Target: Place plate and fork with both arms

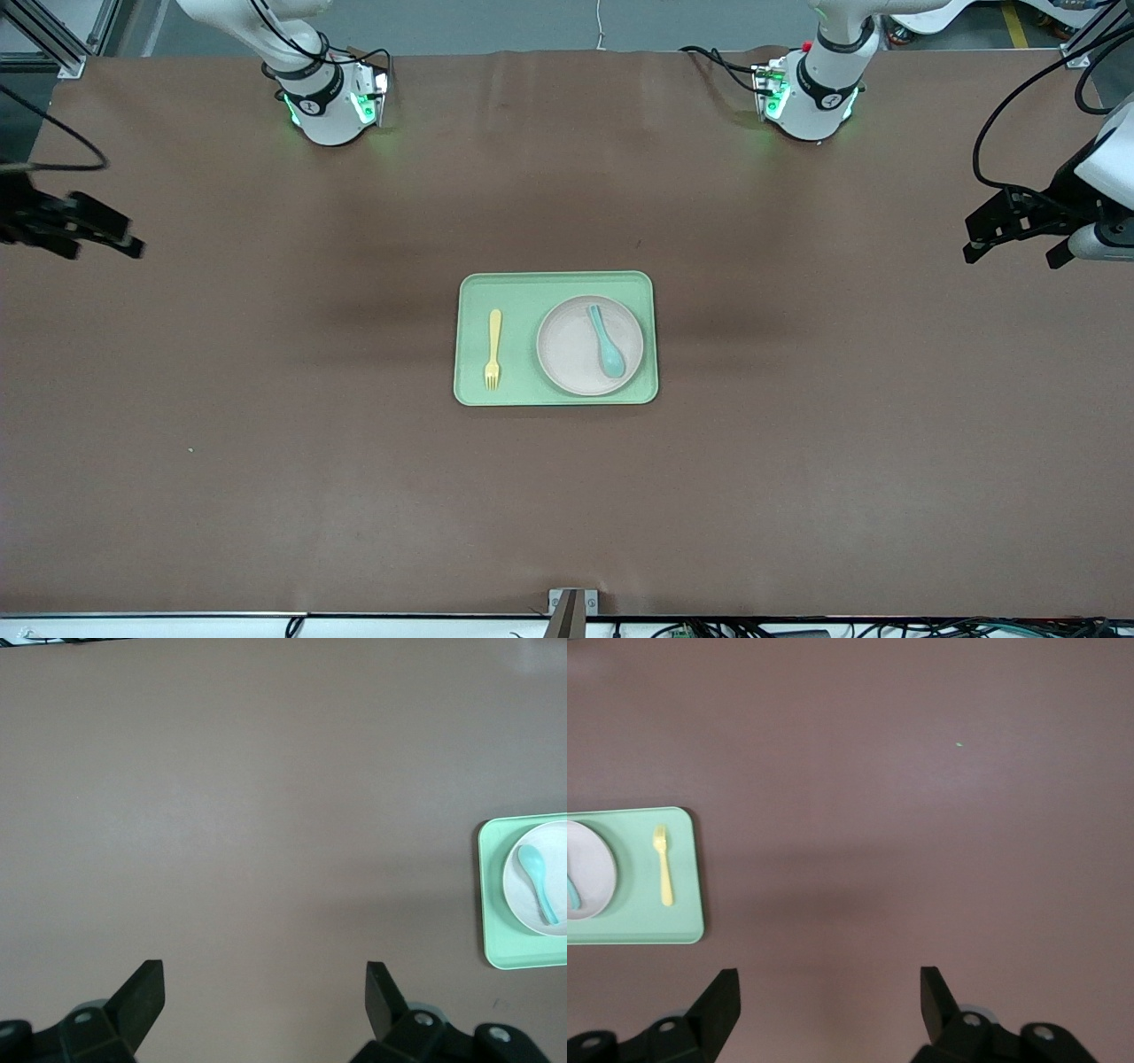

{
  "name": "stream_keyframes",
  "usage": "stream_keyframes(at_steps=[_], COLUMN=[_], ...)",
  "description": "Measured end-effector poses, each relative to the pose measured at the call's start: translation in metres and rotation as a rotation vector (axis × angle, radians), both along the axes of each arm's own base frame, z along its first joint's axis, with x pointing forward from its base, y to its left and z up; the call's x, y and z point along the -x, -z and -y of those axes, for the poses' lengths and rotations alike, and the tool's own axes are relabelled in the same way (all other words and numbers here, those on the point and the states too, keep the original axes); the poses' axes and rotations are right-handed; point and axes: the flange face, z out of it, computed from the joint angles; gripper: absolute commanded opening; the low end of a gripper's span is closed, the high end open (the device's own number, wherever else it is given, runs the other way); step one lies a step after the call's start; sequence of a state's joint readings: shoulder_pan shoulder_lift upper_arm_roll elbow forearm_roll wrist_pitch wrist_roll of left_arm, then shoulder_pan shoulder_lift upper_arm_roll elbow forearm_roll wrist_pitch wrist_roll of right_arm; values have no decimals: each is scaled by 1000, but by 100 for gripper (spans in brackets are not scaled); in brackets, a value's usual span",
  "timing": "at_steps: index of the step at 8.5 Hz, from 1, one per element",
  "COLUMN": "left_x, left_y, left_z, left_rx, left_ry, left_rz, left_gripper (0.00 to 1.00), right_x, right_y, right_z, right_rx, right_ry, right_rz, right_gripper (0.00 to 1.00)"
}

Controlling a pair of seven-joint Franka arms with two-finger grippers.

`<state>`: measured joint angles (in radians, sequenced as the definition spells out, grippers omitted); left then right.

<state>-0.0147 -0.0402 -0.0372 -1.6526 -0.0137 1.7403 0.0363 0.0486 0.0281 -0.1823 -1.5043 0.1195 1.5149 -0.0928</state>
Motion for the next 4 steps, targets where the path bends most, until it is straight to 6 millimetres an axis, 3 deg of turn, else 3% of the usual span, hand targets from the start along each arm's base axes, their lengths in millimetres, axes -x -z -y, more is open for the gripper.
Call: stream_keyframes(at_steps=[1, 4], left_x=[0, 0], left_y=[0, -1], left_z=[0, 0], left_rx=[0, 0], left_ry=[0, 0], left_rz=[0, 3], left_gripper=[100, 100], right_x=[0, -2], right_y=[1, -11], right_z=[7, -1], right_rx=[22, 83], right_ry=[-6, -29], right_rz=[-3, 17], right_gripper=[100, 100])
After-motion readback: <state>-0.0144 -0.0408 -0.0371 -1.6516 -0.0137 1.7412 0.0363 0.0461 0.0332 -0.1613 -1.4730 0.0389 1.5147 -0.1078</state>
